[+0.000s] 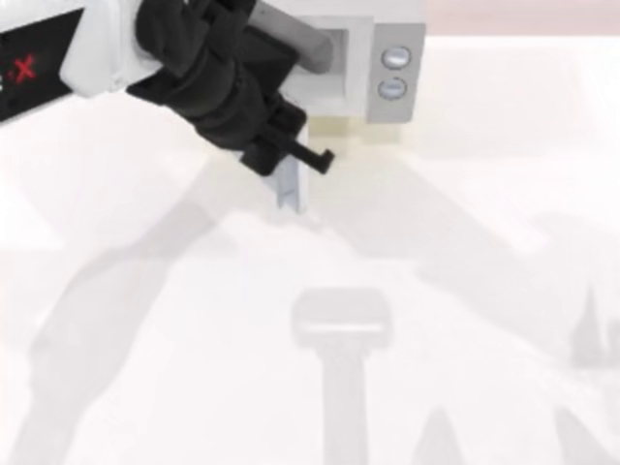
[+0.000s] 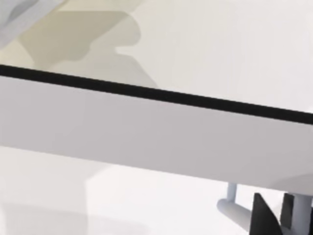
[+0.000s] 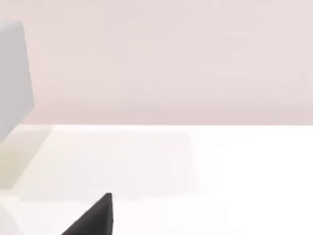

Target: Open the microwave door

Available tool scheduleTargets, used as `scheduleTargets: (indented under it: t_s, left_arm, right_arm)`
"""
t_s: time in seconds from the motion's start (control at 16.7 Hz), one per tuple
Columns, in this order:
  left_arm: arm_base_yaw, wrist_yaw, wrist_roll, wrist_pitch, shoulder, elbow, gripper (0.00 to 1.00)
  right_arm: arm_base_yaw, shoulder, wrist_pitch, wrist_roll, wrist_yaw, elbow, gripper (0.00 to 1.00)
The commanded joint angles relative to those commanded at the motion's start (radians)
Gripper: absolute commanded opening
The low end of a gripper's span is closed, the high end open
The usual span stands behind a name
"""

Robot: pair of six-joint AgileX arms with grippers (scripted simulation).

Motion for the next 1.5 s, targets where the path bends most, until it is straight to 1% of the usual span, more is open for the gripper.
scheduleTargets:
  t_s: [0.36,0.48,0.72,0.84,1.5]
  left_arm:
    - [-0.004,0.008,0.000,-0.001,0.000,-0.003,0.00]
    - [0.009,0.023,0.030,-0.004,-0.009,-0.014,0.00]
    - [0.048,0.073,0.131,-0.010,-0.042,-0.045,0.00]
    - [0.058,0.086,0.155,-0.015,-0.047,-0.056,0.00]
    - [0.058,0.086,0.156,-0.015,-0.047,-0.056,0.00]
  right_arm:
    - [0.000,0.000,0.000,0.000,0.000,0.000,1.00]
    - [0.000,0.000,0.000,0.000,0.000,0.000,1.00]
    - [0.000,0.000,0.000,0.000,0.000,0.000,1.00]
    - [0.000,0.000,0.000,0.000,0.000,0.000,1.00]
    - [0.000,0.000,0.000,0.000,0.000,0.000,1.00]
